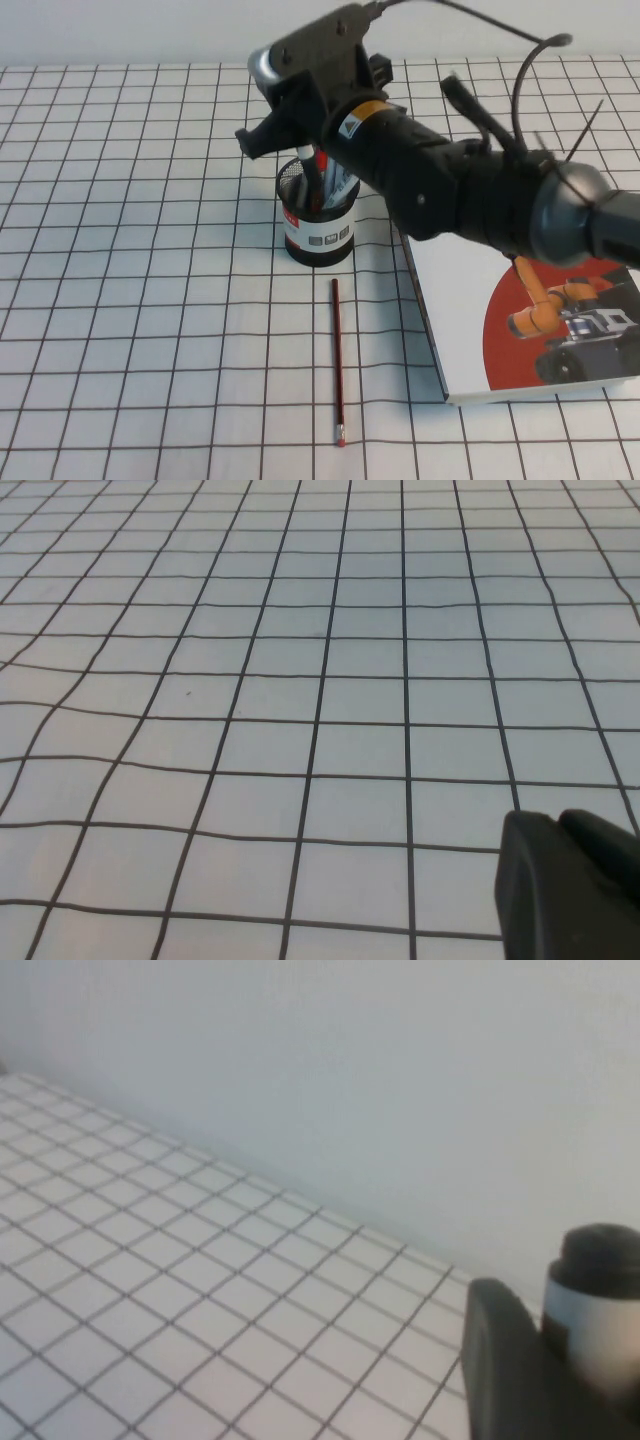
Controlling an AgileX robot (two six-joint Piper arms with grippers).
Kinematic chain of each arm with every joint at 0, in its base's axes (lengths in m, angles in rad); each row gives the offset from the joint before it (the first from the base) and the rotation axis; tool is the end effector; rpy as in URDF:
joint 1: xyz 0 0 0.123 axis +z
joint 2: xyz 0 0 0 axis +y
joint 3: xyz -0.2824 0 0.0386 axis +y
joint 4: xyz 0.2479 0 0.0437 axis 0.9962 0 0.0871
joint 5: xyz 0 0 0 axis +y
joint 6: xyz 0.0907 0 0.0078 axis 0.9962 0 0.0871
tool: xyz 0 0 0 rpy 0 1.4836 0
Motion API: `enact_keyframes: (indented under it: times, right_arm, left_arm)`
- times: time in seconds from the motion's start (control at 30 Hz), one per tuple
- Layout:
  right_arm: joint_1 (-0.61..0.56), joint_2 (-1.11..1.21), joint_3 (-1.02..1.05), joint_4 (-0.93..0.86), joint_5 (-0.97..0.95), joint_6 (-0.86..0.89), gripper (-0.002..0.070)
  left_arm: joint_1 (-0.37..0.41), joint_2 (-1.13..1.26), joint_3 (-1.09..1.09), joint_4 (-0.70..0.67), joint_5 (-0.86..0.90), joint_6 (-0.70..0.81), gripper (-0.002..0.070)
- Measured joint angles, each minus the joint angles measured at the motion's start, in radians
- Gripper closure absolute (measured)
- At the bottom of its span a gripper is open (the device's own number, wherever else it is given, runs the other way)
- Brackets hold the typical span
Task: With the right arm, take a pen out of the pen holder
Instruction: 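Take a marker out of the pen holder and lay it on the table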
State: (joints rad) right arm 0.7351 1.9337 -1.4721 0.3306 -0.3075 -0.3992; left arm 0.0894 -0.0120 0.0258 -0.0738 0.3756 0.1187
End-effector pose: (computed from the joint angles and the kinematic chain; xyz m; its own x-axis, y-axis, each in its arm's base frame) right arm 0.3531 0.3073 0.2944 -0.0116 -0.1218 -0.9925 -0.5978 0.7965 -0.0908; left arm 0.0525 0.0022 0.1714 -0.2984 0.0234 -0.9542 -0.0487 0.9980 0.0397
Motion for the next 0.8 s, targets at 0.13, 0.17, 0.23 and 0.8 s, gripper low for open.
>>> enact_keyframes:
  times: [0.13, 0.17, 0.23, 0.8]
  right_arm:
    - [0.0, -0.091, 0.0, 0.002, 0.019, 0.0, 0.0558]
    - [0.0, -0.118, 0.0, 0.004, 0.033, 0.0, 0.0558]
    - [0.0, -0.172, 0.0, 0.006, 0.073, 0.0, 0.0558]
    - [0.0, -0.413, 0.0, -0.078, 1.001, 0.46, 0.0559]
  left_arm:
    - [0.0, 0.0, 0.0, 0.0, 0.0, 0.0, 0.0678]
    - [0.0, 0.0, 0.0, 0.0, 0.0, 0.0, 0.0678]
    - [0.0, 0.0, 0.0, 0.0, 0.0, 0.0, 0.0678]
    - [0.0, 0.0, 0.0, 0.0, 0.0, 0.0, 0.0678]
